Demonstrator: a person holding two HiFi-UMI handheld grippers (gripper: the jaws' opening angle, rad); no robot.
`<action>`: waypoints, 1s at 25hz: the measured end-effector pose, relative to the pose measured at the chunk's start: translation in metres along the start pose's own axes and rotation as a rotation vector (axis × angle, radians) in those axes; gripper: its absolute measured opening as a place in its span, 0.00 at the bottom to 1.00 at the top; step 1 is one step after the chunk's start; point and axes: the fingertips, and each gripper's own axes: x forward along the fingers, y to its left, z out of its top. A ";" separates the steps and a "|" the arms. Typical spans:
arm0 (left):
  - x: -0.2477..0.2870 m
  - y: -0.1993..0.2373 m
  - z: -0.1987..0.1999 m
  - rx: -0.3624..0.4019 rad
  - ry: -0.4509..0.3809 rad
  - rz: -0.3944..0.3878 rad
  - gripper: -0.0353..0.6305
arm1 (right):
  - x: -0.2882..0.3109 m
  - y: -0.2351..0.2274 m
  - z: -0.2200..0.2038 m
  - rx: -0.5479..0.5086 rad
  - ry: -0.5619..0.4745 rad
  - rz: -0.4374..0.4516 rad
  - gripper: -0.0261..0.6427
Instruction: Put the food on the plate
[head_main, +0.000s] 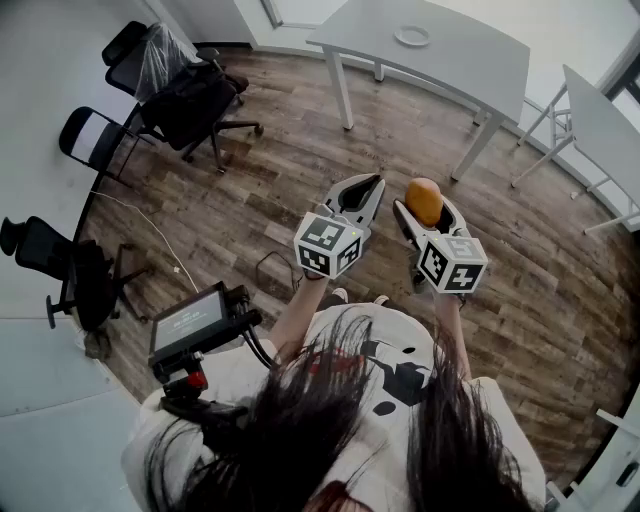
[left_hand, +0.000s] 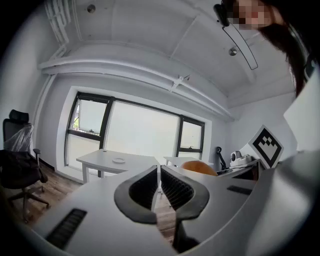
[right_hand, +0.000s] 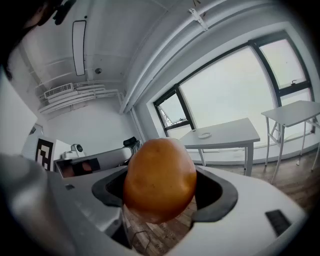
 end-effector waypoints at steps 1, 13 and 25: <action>-0.002 0.003 -0.001 -0.003 0.002 0.003 0.06 | 0.001 0.001 0.000 0.001 -0.002 0.000 0.60; -0.003 0.003 -0.025 0.000 0.058 -0.018 0.06 | 0.004 0.007 -0.008 0.019 -0.009 -0.002 0.60; 0.001 -0.011 -0.032 0.005 0.079 -0.051 0.06 | -0.006 0.000 -0.014 0.025 -0.005 -0.018 0.60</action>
